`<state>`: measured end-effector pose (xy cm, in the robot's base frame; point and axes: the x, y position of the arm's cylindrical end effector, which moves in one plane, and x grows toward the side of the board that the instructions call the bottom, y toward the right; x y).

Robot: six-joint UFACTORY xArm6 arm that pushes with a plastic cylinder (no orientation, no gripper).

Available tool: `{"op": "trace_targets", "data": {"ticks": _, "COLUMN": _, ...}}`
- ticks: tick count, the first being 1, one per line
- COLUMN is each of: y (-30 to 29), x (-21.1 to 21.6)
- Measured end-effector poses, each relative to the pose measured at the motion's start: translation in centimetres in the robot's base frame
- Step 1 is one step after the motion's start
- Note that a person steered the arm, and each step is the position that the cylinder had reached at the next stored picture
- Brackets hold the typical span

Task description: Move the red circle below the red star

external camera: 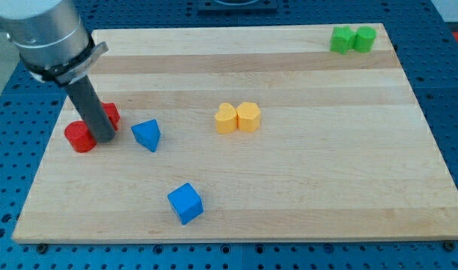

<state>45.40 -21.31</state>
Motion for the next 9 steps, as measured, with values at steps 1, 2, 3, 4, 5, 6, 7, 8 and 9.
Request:
{"op": "trace_targets", "data": {"ticks": 1, "y": -0.1, "x": -2.0}}
{"op": "trace_targets", "data": {"ticks": 2, "y": -0.2, "x": 0.4}}
{"op": "trace_targets", "data": {"ticks": 3, "y": -0.2, "x": 8.7}}
{"op": "trace_targets", "data": {"ticks": 4, "y": -0.3, "x": 9.9}}
{"op": "trace_targets", "data": {"ticks": 5, "y": -1.8, "x": 9.9}}
{"op": "trace_targets", "data": {"ticks": 6, "y": -5.5, "x": 8.5}}
{"op": "trace_targets", "data": {"ticks": 7, "y": -6.5, "x": 7.4}}
{"op": "trace_targets", "data": {"ticks": 8, "y": -6.2, "x": 5.3}}
{"op": "trace_targets", "data": {"ticks": 9, "y": -4.6, "x": 0.0}}
